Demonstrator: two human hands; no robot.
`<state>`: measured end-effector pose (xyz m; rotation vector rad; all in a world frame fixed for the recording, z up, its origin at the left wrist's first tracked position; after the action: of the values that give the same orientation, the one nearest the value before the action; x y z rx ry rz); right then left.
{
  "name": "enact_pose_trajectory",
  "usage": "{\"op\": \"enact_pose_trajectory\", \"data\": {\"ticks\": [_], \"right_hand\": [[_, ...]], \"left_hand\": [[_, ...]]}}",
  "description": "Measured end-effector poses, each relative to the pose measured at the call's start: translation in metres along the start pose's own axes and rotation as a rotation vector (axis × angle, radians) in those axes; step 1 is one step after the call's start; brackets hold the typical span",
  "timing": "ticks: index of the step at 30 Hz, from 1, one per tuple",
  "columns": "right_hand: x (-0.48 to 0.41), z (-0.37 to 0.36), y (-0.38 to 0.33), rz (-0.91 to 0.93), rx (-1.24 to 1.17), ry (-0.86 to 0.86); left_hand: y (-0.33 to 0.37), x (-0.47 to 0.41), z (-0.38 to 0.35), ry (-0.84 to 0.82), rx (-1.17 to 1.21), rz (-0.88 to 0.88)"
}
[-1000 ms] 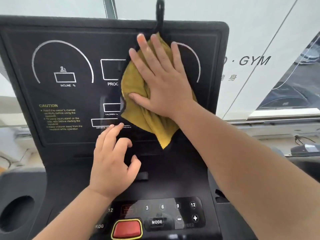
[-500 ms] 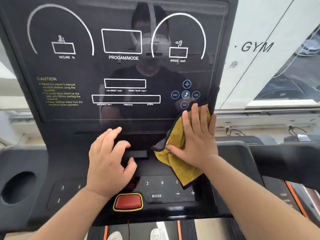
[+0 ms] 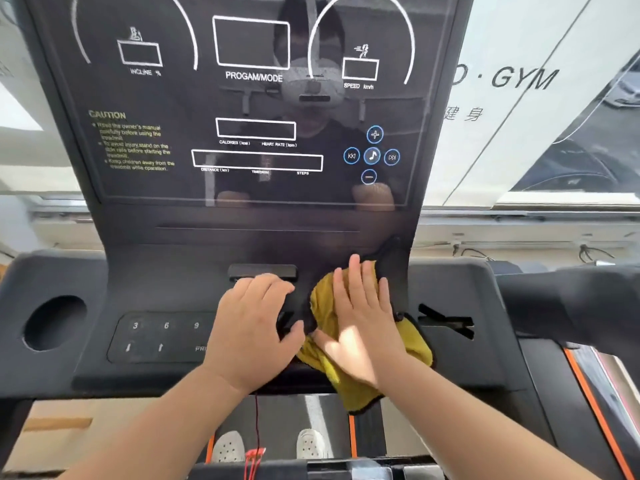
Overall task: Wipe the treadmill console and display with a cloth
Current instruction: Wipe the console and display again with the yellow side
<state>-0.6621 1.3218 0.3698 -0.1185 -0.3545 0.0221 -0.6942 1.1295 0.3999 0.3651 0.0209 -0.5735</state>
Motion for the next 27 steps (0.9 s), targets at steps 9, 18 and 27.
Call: {"op": "enact_pose_trajectory", "data": {"ticks": [9,18,27], "right_hand": [[0.031,0.025,0.062,-0.185,-0.185,0.287],[0.032,0.030,0.046,0.014,-0.346,0.310],[0.036,0.095,-0.007,0.286,-0.872,0.282]], "left_hand": [[0.023,0.009,-0.022,-0.194,-0.184,0.179],[0.029,0.011,-0.010,-0.089,0.090,0.222],[0.005,0.041,0.048,0.148,1.164,0.730]]}}
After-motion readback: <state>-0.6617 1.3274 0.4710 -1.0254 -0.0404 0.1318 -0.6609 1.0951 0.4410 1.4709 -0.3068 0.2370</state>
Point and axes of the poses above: each hand's wrist, its own x-axis away from the middle knuckle, its own z-axis out of the back of the hand, y = z × x, the point moved 1 cm from there along -x, towards the middle knuckle, and after that the axes turned 11 degrees about -y, right-handed, at the moved point
